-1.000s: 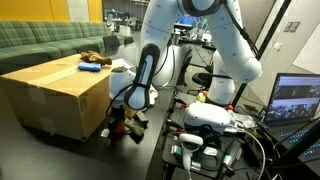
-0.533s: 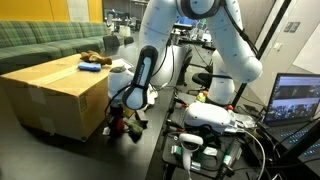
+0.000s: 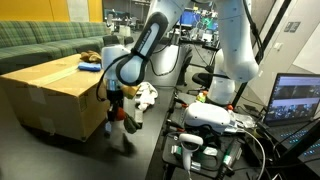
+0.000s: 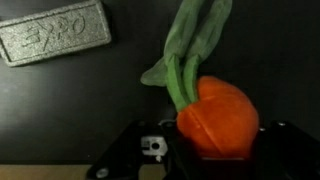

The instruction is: Put the objects on the surface on the box and the objects on the box on the counter top

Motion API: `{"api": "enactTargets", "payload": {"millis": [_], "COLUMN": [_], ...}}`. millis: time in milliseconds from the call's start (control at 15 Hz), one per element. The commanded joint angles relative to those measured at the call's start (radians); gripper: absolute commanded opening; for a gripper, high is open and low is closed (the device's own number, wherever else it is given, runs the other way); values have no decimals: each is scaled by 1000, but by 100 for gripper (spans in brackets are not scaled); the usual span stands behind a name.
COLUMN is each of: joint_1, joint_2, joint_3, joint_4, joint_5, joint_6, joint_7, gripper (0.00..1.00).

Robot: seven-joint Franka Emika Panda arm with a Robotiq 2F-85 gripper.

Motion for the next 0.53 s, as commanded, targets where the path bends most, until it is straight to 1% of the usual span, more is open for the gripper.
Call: {"api": "enactTargets", "payload": {"millis": [0,133,267,333,467], "joint_1": [-105,-95,-75,-65,-60], "joint_2": [-190,-263,-305,-307,-310], "joint_3": [96,80,58,53,47], "joint_4": [-5,36,79,95,164], "joint_5": [137,163,145,126,107], "joint_6": [-232,-335,-367,-350,-360], "joint_7": [-163,-157,-110,-81,-40], "gripper": [10,11,11,10,11]}}
